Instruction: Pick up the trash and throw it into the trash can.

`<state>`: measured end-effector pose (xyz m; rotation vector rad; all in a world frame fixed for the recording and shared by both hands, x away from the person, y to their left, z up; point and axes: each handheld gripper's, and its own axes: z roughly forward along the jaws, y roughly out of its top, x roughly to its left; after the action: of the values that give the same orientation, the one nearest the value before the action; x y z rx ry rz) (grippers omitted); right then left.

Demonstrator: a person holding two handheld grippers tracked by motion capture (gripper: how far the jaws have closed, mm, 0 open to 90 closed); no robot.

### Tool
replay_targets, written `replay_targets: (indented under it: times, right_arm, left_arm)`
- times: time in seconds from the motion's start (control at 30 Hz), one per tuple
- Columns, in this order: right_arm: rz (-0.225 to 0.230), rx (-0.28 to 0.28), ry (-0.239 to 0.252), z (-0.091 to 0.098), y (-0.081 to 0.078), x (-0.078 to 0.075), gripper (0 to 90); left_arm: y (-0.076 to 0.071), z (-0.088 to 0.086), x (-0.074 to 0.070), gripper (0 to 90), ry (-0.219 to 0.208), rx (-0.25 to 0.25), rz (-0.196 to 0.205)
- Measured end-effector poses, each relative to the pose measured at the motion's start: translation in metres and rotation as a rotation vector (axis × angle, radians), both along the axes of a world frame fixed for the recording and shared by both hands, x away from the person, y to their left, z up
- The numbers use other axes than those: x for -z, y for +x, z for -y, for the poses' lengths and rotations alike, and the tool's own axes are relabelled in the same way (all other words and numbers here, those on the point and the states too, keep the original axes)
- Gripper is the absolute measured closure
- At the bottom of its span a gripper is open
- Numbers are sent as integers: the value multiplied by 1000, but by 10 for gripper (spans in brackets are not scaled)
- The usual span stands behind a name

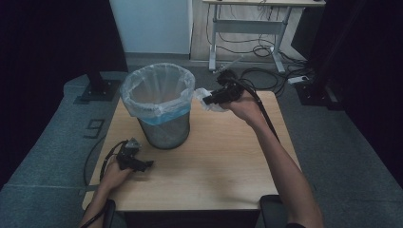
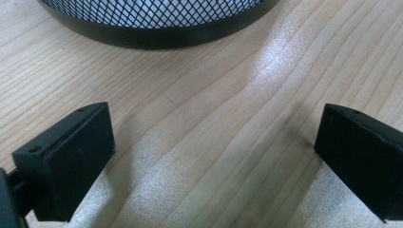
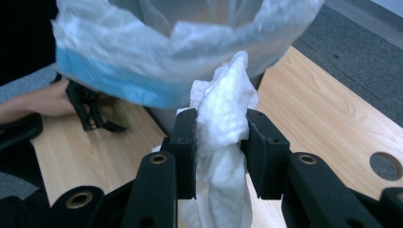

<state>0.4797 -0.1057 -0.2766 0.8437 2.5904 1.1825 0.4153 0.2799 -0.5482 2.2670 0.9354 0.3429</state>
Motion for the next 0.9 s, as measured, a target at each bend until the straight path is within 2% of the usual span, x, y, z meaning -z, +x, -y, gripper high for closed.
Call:
replay_targets:
  times: [0.23,0.47,0.9]
  right_arm:
    - [13,-6,12,-10,6,-18,660]
    - [24,-9,-7,-26,13,-30,661]
    - [41,-38,-19,-64,28,-43,662]
  left_arm:
    - [0,0,0,0,0,0,0]
    - [0,0,0,0,0,0,0]
    - [0,0,0,0,-1,-2,0]
